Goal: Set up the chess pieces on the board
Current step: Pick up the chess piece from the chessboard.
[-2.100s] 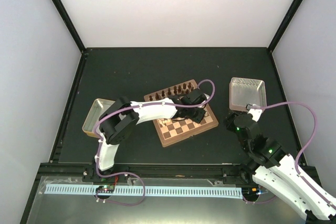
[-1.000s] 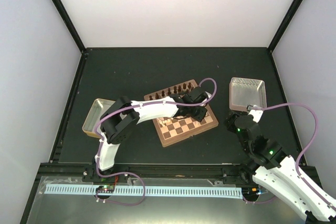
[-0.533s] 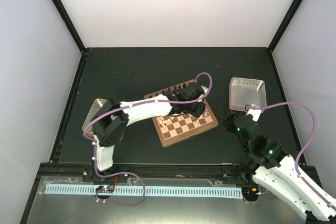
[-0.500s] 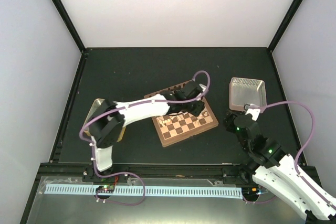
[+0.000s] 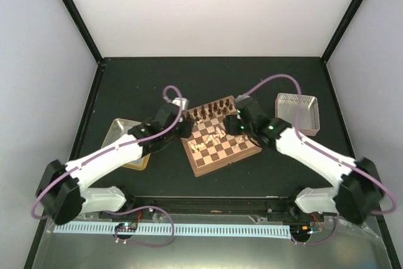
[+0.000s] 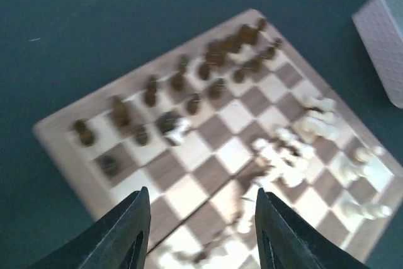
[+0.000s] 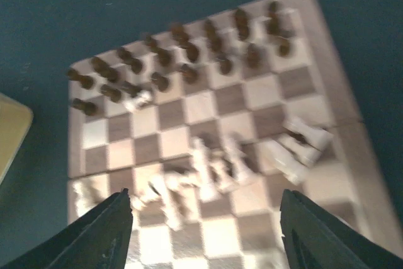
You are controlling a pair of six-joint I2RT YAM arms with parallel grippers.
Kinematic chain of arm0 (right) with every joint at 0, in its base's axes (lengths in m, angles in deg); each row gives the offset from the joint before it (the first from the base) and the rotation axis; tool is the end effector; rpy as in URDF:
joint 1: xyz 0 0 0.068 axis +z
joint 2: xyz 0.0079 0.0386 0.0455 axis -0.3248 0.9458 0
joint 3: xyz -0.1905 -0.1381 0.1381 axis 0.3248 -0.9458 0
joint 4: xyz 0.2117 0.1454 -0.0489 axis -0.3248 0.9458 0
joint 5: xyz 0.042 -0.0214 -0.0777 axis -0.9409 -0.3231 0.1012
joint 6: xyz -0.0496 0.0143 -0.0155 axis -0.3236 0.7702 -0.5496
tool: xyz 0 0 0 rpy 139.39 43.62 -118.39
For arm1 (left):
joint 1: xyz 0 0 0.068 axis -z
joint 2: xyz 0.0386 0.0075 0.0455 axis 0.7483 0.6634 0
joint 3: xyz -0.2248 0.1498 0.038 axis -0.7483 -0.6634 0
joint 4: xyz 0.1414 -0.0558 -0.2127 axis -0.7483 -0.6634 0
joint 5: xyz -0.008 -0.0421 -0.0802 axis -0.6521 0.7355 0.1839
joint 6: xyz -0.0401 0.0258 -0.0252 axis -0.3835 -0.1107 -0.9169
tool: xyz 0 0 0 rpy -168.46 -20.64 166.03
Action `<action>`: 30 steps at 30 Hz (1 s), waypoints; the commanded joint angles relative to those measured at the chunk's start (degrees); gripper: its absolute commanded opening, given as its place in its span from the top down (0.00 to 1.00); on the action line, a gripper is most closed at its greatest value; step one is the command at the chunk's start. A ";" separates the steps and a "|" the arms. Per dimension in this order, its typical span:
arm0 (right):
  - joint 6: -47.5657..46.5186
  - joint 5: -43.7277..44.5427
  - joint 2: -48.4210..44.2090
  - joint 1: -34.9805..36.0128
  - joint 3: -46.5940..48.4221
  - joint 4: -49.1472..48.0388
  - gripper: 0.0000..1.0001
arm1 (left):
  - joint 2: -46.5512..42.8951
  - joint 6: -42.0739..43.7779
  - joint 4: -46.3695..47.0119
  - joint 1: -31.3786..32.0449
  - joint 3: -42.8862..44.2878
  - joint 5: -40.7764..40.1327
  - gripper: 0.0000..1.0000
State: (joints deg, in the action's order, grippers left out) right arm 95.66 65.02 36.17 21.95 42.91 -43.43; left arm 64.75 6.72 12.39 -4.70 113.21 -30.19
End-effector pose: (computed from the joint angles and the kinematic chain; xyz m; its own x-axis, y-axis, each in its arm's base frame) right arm 0.1906 0.1582 0.2602 -0.7631 0.0522 -0.6441 -0.1823 0.9389 0.2920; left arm 0.2032 -0.1869 0.2566 -0.6867 0.0180 -0.7268 0.3102 0.9114 -0.2705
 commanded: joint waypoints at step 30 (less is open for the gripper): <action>9.28 6.33 46.27 9.42 30.19 -3.71 0.60 | -28.29 -0.97 -4.83 -13.25 -16.91 -2.41 0.39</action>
State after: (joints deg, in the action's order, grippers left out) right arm 103.38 66.71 80.69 30.85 70.83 -48.04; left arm 36.97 3.62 9.22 -17.35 95.66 -33.27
